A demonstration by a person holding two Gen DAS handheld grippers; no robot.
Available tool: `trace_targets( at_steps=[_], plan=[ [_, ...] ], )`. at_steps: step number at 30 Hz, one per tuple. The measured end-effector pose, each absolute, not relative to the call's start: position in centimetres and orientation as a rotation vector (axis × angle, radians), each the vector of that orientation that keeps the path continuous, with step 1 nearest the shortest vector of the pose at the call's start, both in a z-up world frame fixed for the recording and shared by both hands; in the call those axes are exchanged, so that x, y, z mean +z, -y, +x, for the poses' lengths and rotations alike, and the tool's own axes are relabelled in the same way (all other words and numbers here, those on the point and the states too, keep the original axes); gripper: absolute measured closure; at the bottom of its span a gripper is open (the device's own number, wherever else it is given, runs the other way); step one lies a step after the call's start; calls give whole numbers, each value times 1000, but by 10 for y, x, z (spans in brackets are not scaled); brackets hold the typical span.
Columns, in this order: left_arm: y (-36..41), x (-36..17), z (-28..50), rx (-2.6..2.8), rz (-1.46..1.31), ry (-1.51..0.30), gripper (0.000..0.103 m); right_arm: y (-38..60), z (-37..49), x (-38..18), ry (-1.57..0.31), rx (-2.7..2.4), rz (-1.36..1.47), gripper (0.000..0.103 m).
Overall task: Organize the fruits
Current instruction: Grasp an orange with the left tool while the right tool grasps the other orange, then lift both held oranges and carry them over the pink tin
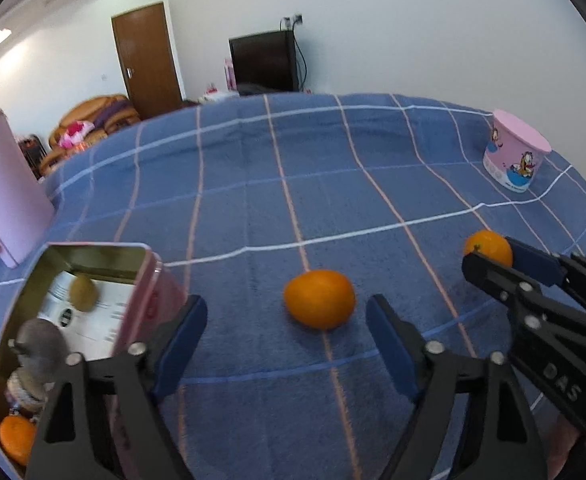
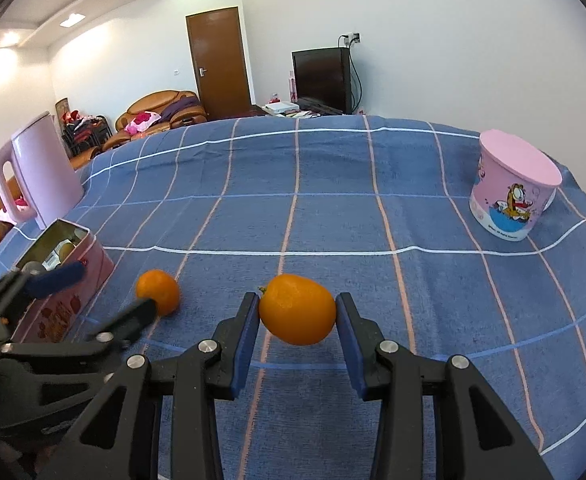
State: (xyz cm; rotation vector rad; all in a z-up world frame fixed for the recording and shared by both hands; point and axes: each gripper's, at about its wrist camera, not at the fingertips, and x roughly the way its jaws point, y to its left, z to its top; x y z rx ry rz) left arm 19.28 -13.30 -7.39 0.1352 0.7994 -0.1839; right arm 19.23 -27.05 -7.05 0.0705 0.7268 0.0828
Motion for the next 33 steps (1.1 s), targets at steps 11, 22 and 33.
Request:
trace_targets(
  at_steps=[11, 22, 33],
  plan=[
    [140, -89, 214, -247, 83, -888, 60, 266, 198, -76, -736, 97, 85, 62],
    [134, -84, 206, -236, 73, -847, 60, 265, 194, -74, -705, 114, 70, 62],
    [133, -73, 195, -211, 81, -763, 60, 261, 184, -67, -649, 111, 45, 62]
  ],
)
